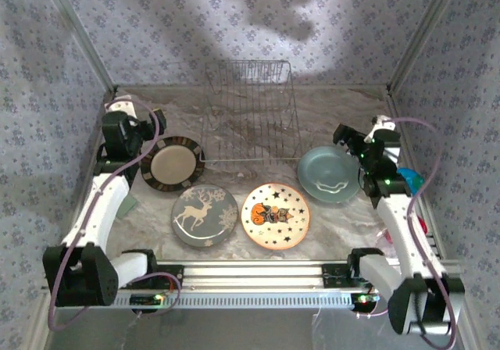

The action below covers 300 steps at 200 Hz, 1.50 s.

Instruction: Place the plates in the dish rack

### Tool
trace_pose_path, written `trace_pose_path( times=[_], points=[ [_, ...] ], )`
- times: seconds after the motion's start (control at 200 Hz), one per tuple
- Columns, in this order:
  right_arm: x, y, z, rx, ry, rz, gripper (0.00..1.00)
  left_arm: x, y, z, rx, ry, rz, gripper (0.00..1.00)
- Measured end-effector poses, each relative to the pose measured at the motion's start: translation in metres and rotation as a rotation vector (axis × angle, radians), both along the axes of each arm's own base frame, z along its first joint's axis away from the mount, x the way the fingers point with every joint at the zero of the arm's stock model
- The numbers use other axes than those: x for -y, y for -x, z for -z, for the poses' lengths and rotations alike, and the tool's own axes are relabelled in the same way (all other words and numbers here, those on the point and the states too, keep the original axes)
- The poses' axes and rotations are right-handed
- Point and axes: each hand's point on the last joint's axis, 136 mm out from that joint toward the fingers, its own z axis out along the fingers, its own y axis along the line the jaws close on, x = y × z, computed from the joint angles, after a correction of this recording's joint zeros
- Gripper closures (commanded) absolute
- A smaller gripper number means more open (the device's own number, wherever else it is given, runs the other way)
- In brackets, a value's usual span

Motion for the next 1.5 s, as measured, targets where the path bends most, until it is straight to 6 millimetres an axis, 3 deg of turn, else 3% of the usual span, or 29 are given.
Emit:
trace_pose_path(
  times=[0.125, 0.37, 0.78, 1.104, 1.499],
  points=[
    [-0.011, 0.024, 0.02, -0.099, -0.213, 0.065, 0.0, 0.019, 0.017, -0.017, 0.003, 0.024, 0.065, 0.0],
    [-0.044, 0.068, 0.104, -0.383, -0.461, 0.191, 0.02, 0.045, 0.032, -0.013, -0.073, 0.077, 0.154, 0.01],
    [-0.042, 0.109, 0.176, -0.493, -0.658, 0.438, 0.1, 0.058, 0.04, 0.006, -0.166, 0.102, 0.205, 0.01],
    [-0.036, 0.111, 0.197, -0.466, -0.72, 0.496, 0.16, 0.059, 0.041, 0.008, -0.175, 0.104, 0.21, 0.01],
    [-0.028, 0.091, 0.196, -0.424, -0.783, 0.498, 0.21, 0.059, 0.04, 0.011, -0.183, 0.104, 0.209, 0.0]
  ],
)
